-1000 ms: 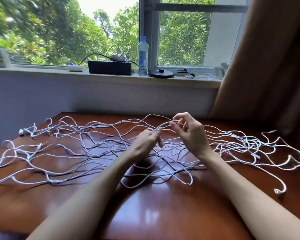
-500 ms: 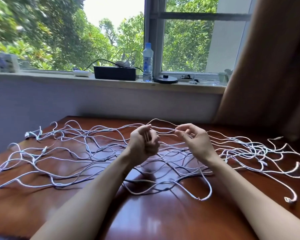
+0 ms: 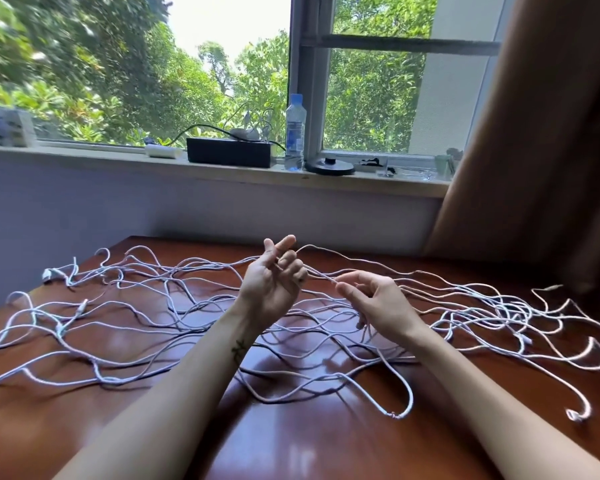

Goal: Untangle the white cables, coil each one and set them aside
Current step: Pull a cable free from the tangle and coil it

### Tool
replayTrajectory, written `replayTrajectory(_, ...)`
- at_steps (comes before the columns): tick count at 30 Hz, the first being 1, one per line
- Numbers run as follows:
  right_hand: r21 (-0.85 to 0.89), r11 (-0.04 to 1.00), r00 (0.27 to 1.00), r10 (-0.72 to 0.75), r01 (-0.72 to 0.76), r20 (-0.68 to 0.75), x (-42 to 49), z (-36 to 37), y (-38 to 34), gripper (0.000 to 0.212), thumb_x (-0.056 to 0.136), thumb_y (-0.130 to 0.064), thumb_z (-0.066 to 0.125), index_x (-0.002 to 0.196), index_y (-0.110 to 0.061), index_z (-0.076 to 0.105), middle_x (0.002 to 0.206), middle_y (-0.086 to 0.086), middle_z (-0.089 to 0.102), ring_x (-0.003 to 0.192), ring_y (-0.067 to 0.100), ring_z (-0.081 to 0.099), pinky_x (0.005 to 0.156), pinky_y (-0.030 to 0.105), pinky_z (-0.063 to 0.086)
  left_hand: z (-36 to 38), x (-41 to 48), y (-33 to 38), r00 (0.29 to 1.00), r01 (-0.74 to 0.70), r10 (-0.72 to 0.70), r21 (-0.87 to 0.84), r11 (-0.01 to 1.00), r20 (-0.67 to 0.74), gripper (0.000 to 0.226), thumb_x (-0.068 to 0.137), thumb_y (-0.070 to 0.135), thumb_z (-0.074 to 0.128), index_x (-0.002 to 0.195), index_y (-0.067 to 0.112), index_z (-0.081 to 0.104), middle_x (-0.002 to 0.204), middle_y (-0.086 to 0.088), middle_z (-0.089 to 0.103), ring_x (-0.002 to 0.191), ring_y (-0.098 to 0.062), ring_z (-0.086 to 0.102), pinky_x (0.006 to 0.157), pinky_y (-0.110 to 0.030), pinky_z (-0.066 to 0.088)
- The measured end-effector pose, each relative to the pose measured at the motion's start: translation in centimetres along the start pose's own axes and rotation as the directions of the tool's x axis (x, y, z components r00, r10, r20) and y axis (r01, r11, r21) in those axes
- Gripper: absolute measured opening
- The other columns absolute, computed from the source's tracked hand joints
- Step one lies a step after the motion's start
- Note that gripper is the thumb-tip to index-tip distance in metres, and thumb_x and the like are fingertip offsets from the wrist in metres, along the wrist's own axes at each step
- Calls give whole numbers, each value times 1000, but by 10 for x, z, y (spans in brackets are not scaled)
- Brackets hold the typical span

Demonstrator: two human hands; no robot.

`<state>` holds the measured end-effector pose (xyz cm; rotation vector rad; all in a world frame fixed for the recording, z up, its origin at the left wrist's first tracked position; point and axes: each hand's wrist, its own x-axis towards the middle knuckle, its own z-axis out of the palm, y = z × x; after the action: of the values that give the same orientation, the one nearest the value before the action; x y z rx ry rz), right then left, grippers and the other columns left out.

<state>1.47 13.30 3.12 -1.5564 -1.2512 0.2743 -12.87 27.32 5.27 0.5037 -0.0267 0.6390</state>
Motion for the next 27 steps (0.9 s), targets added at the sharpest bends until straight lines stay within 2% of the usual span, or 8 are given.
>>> replayTrajectory(3, 163, 977, 989, 128, -139, 76, -2, 4, -5, 10, 100, -15, 62, 107, -14, 69, 63, -2, 58, 45, 13, 49, 46, 31, 53, -1, 1, 3, 997, -56, 58, 48, 997, -43, 39, 108, 34, 32, 118, 13, 63, 62, 2, 32, 49, -10, 31, 49, -21, 36)
replayTrajectory(5, 260, 931, 965, 229, -255, 126, -5, 5, -5, 13, 101, -14, 59, 110, -7, 65, 57, -9, 55, 42, 10, 41, 38, 25, 45, -3, 1, 5, 995, -70, 76, 94, 993, -58, 38, 108, 32, 31, 132, 17, 58, 63, 2, 34, 48, -10, 34, 51, -21, 37)
replayTrajectory(9, 287, 894, 939, 320, -343, 124, -8, 2, 1, 6, 102, -17, 58, 104, -11, 57, 61, -7, 43, 46, 7, 28, 40, 16, 19, -12, 3, 8, 992, -73, 83, 105, 992, -97, 42, 108, 37, 27, 129, 10, 51, 61, 0, 38, 50, -13, 36, 57, -25, 33)
replayTrajectory(13, -108, 968, 974, 223, -225, -27, -8, -1, 5, 10, 96, -22, 67, 95, -13, 66, 72, -3, 61, 47, -2, 47, 45, 15, 37, -15, 4, 10, 990, -72, 91, 159, 985, -112, 33, 107, 32, 24, 89, 12, 44, 68, -3, 50, 50, -13, 43, 60, -26, 33)
replayTrajectory(16, -242, 967, 997, 82, -82, -10, -10, -2, 8, 6, 89, -30, 75, 87, -24, 74, 65, -5, 64, 50, 0, 49, 54, 21, 43, -12, 5, 7, 978, -122, 153, 203, 971, -145, 26, 109, 21, 29, 121, 25, 51, 77, -5, 58, 53, -12, 46, 64, -25, 35)
replayTrajectory(19, -321, 947, 997, 20, 3, 68, -12, 3, 9, 6, 85, -31, 79, 82, -27, 78, 62, -8, 64, 51, 0, 47, 55, 22, 42, -9, 7, 6, 972, -159, 202, 288, 944, -123, 46, 108, 12, 29, 146, 35, 40, 90, -6, 61, 62, -11, 48, 67, -22, 40)
replayTrajectory(24, -230, 960, 961, -102, 163, 256, -18, 17, 0, 3, 87, -20, 80, 87, -17, 81, 70, -15, 73, 64, -6, 60, 65, 16, 47, -9, 6, 6, 972, -183, 228, 414, 892, -61, 44, 110, 23, 32, 154, 32, 31, 114, -8, 68, 68, -9, 60, 67, -21, 45)
replayTrajectory(27, -206, 952, 955, -174, 226, 242, -21, 23, -5, 7, 87, -12, 77, 92, -14, 81, 82, -11, 76, 76, -3, 69, 74, 15, 50, -13, 9, 3, 967, -195, 253, 552, 811, -30, 49, 110, 25, 31, 157, 32, 21, 116, -6, 70, 68, -10, 64, 66, -22, 46)
